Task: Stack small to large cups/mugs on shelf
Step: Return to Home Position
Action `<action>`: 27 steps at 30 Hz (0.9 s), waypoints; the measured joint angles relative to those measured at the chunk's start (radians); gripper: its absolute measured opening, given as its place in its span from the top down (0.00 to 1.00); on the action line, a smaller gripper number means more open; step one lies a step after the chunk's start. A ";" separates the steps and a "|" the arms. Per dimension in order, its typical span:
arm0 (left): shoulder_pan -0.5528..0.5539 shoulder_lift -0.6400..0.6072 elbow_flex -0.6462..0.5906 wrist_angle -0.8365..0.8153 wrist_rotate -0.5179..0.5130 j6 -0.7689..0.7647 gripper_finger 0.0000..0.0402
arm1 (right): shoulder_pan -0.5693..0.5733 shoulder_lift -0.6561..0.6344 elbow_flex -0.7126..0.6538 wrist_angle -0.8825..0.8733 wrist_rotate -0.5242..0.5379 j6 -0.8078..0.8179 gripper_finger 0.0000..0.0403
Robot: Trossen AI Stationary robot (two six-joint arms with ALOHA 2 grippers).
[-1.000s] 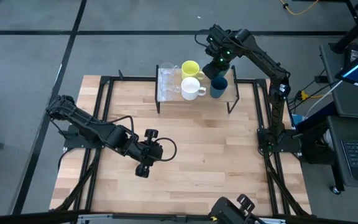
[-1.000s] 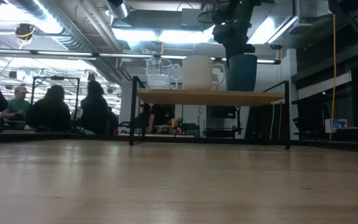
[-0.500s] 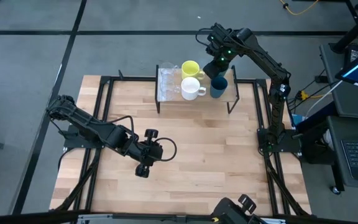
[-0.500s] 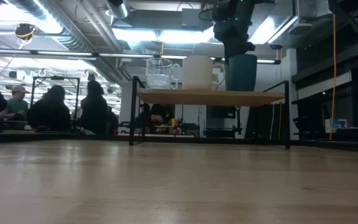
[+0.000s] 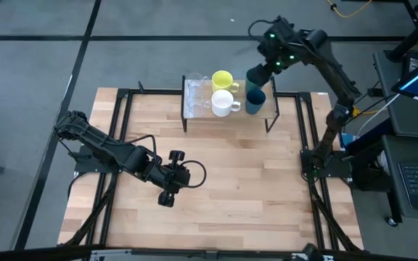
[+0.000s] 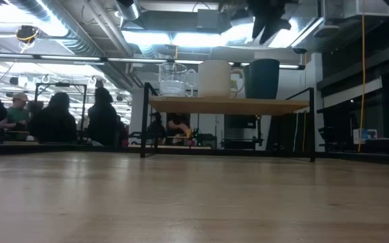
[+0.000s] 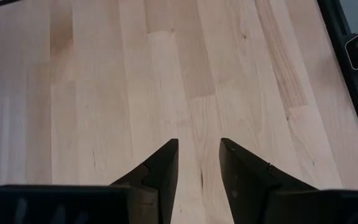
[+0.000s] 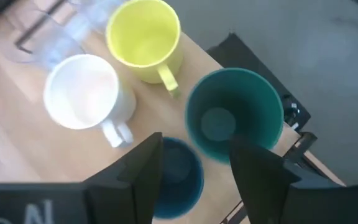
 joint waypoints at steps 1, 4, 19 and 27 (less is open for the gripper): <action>0.000 0.000 0.000 0.000 0.000 0.000 0.72 | 0.004 -0.016 0.000 0.000 0.000 0.002 0.54; 0.003 0.000 0.000 0.000 -0.003 0.002 0.72 | 0.019 -0.068 -0.005 0.002 0.006 0.007 0.54; 0.075 -0.281 -0.054 -0.090 -0.064 -0.121 0.72 | 0.293 -0.782 -0.689 0.293 0.129 0.087 0.54; 0.075 -0.688 -0.333 0.131 -0.062 -0.099 0.72 | 0.380 -1.255 -1.303 0.755 0.029 0.312 0.54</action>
